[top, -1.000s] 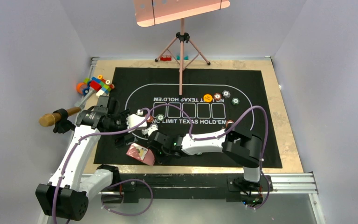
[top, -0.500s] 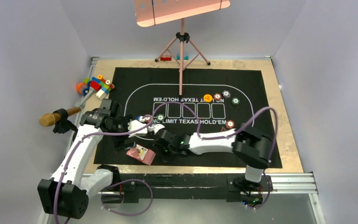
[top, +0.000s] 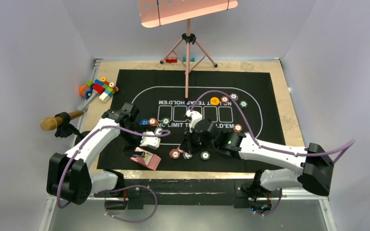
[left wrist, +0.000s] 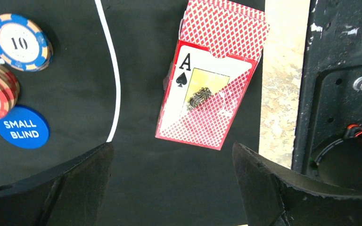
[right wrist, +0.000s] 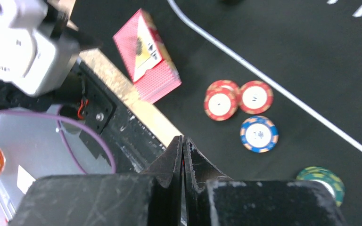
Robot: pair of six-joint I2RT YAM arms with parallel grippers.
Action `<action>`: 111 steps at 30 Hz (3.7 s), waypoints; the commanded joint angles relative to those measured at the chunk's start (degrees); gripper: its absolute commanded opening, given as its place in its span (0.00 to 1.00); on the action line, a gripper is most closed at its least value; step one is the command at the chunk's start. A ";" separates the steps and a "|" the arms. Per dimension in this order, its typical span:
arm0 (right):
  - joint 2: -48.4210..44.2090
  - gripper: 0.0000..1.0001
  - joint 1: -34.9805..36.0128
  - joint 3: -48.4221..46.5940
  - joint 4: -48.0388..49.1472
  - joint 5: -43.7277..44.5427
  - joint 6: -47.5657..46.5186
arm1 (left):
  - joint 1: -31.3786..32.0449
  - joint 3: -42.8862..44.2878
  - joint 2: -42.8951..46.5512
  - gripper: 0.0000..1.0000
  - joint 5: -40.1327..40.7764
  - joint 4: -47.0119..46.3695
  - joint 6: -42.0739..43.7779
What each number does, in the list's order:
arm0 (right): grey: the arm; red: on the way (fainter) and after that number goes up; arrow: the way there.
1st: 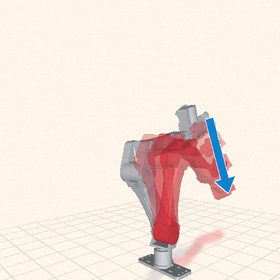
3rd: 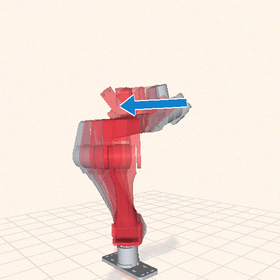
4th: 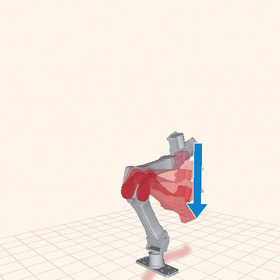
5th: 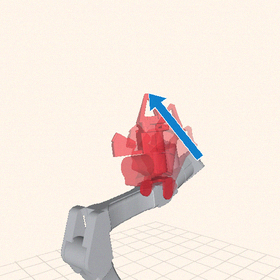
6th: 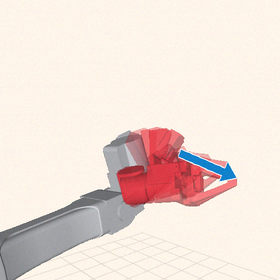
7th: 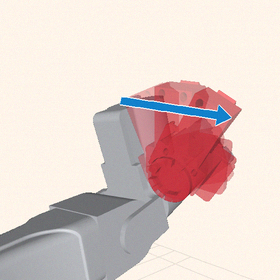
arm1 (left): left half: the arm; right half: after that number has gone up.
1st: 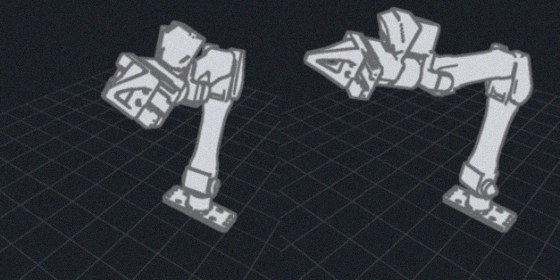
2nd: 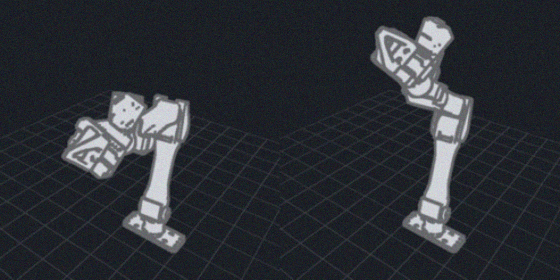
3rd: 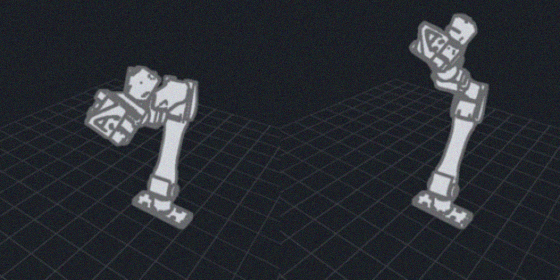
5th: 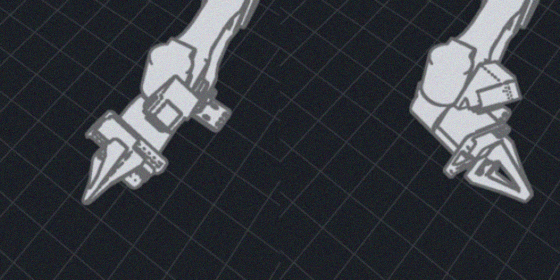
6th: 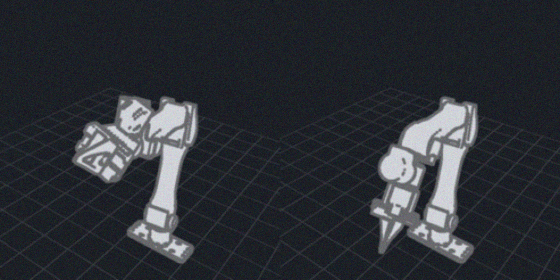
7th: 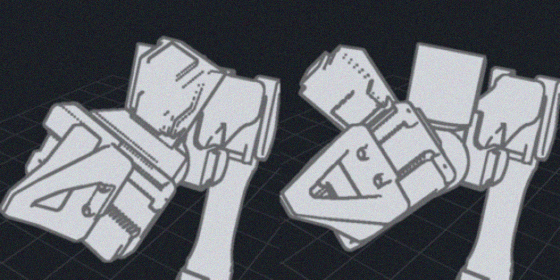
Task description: Distribute texas hold em gaming equipment
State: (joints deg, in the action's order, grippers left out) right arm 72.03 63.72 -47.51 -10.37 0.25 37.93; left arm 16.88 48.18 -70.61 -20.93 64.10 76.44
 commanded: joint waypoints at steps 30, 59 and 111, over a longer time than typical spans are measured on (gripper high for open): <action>-4.27 0.03 -13.52 1.51 0.43 -6.84 -3.10 | 14.61 -8.55 -6.11 1.00 7.59 -12.38 -5.12; -2.91 0.21 -14.23 6.41 12.41 -15.25 6.18 | 14.75 2.51 -2.74 0.06 -2.38 -3.28 -20.66; 18.18 0.13 -17.40 5.37 63.68 -31.42 35.06 | 14.84 32.89 -4.80 0.75 -2.67 4.29 -40.74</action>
State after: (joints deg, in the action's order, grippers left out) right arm 92.23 46.44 -41.15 49.45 -30.63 73.17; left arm 31.57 78.65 -77.89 -21.23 69.52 37.10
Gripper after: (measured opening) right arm 0.252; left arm 0.686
